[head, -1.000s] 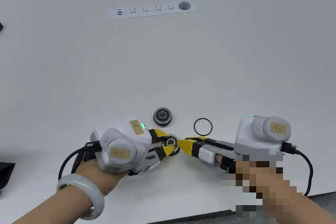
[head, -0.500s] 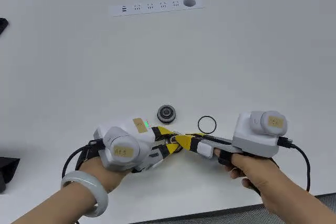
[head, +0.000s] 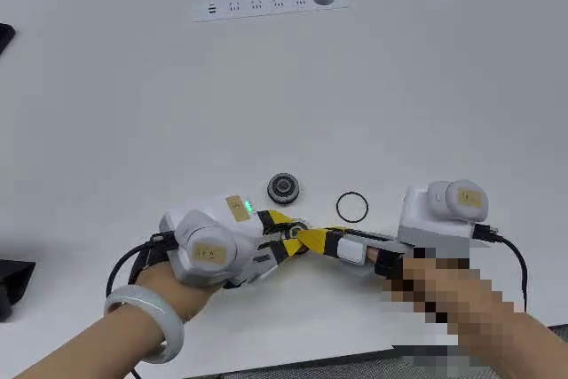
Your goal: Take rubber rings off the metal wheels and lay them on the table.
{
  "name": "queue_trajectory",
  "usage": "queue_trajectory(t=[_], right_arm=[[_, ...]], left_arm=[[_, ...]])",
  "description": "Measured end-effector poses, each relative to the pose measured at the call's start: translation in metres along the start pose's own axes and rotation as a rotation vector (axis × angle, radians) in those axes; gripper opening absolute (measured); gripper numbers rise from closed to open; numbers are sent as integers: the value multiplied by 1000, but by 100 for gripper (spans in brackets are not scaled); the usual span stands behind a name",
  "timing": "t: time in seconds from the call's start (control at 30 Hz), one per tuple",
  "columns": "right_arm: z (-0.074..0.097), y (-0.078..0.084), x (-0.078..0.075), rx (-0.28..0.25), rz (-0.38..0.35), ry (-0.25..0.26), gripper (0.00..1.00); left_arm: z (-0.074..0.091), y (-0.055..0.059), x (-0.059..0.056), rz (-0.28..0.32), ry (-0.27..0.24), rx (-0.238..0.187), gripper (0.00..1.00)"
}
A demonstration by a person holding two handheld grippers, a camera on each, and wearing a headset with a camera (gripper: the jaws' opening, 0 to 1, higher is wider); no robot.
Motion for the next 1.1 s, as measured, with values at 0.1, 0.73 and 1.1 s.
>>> queue_trajectory(t=[0.1, 0.73, 1.1], right_arm=[[1, 2, 2, 6, 14, 1, 21], [5, 0, -4, -25, -15, 15, 9], [6, 0, -7, -19, -1, 32, 3]], left_arm=[[0, 0, 0, 1, -1, 0, 13], [1, 1, 1, 8, -8, 2, 13], [1, 1, 0, 11, -7, 2, 13]])
Point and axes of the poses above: the centre of the closed fingertips' face, and the gripper's own axes: z roughly backward along the fingers, x roughly to its left, y roughly out of its underside, the point moved 1 cm from there along z, roughly backward along the fingers, and after that the axes turned 12 degrees about -y, right-handed, at the moved point
